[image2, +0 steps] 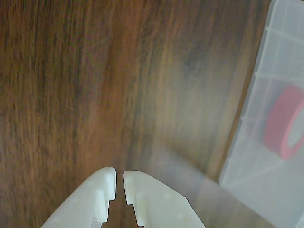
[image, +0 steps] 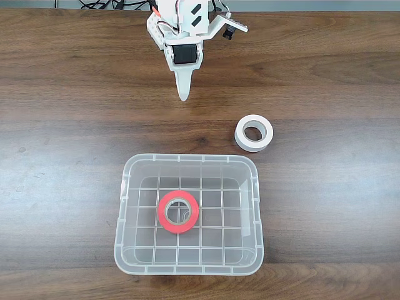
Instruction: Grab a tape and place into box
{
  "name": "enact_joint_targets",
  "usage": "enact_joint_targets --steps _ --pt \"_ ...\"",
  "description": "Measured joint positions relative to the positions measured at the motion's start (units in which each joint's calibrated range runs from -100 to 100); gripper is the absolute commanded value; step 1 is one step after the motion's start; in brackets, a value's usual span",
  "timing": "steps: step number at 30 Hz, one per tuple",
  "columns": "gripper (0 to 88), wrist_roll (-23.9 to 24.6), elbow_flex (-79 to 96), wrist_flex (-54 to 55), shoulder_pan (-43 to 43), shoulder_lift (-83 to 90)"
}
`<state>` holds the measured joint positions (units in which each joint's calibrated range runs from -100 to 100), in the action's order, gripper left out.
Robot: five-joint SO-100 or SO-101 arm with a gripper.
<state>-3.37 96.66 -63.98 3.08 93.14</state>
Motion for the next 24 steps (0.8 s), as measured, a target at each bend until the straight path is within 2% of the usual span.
enact_joint_targets --steps 2,11,24 --pt "1.1 1.30 0.81 -1.10 0.00 4.44" --pt "1.0 3.60 1.08 -2.20 0.00 5.02" --pt "1.3 3.76 1.08 -2.20 0.00 5.02"
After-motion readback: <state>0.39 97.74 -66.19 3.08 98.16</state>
